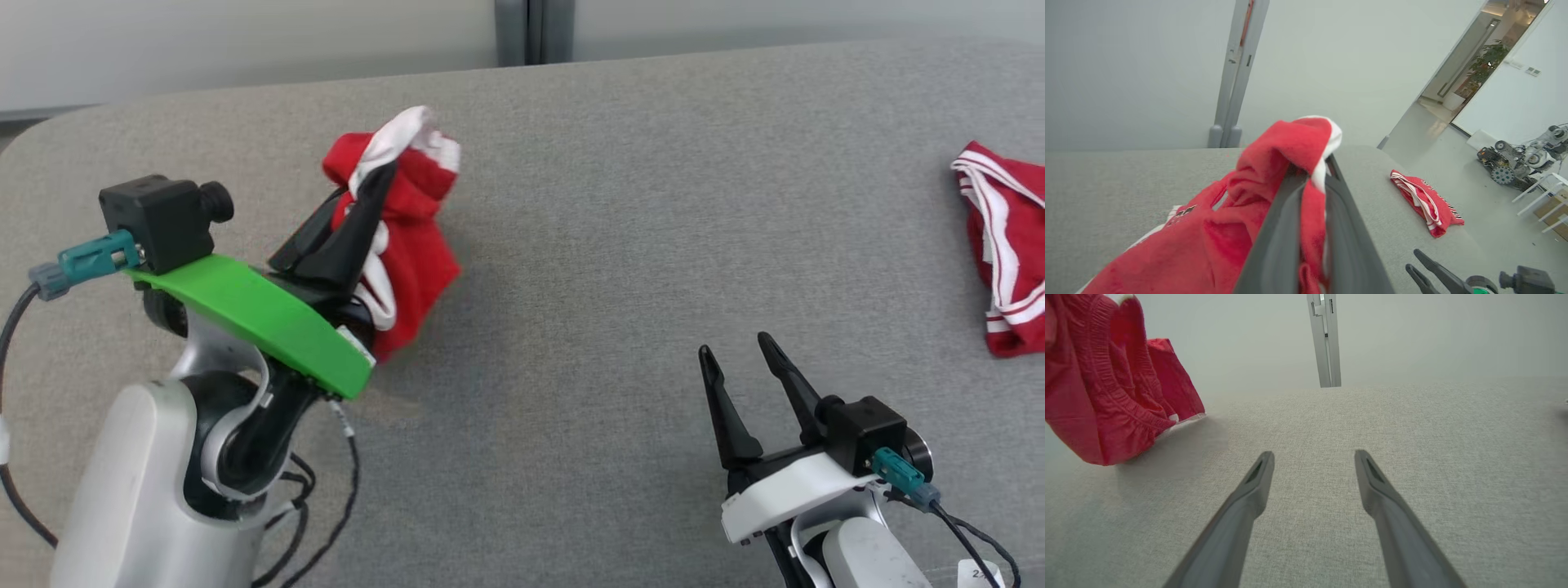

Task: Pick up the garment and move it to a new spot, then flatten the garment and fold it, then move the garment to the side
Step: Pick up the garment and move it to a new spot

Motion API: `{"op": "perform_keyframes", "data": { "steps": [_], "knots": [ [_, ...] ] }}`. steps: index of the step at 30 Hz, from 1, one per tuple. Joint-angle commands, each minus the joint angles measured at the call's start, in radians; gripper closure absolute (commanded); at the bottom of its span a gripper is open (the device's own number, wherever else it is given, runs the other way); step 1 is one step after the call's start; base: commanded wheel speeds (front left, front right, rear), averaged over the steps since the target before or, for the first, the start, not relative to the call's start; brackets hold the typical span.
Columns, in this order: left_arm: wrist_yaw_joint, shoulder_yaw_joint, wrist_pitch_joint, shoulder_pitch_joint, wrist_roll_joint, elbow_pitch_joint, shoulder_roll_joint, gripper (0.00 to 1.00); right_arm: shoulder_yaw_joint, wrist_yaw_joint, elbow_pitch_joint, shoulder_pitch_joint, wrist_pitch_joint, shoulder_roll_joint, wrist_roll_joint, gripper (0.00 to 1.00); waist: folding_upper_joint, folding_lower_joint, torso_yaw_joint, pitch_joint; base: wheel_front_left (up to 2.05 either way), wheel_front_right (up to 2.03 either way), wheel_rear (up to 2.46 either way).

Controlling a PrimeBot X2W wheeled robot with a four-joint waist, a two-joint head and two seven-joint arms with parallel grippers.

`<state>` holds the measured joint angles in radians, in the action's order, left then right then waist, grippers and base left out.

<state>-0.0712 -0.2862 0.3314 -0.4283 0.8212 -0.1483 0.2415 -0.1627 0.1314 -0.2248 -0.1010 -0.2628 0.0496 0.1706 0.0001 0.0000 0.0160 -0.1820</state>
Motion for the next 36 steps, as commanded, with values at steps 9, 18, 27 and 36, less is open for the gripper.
{"op": "perform_keyframes", "data": {
  "steps": [9, 18, 27, 36],
  "knots": [
    [0.174, -0.037, 0.155, 0.011, 0.21, -0.333, -0.136, 1.0, -0.005, -0.002, 0.014, 0.013, -0.003, 0.002, 0.046, 0.0, -0.0001, 0.0, -0.189, 0.043, 0.0, 0.0, 0.0],
    [0.325, 0.05, 0.26, 0.016, 0.373, -0.265, -0.129, 1.0, -0.019, -0.002, 0.021, -0.01, -0.003, 0.002, 0.092, 0.0, -0.0001, 0.0, -0.332, -0.022, 0.0, 0.0, 0.0],
    [0.272, 0.21, 0.143, -0.029, 0.229, 0.208, 0.078, 1.0, -0.026, -0.002, 0.02, -0.029, -0.003, 0.001, 0.115, 0.0, -0.0001, 0.0, -0.428, -0.085, 0.0, 0.0, 0.0],
    [0.172, 0.21, 0.005, -0.033, 0.132, 0.499, 0.147, 0.0, -0.002, -0.002, 0.009, -0.012, -0.003, 0.001, 0.086, 0.0, -0.0001, 0.0, -0.403, -0.071, 0.0, 0.0, 0.0]
  ]
}}
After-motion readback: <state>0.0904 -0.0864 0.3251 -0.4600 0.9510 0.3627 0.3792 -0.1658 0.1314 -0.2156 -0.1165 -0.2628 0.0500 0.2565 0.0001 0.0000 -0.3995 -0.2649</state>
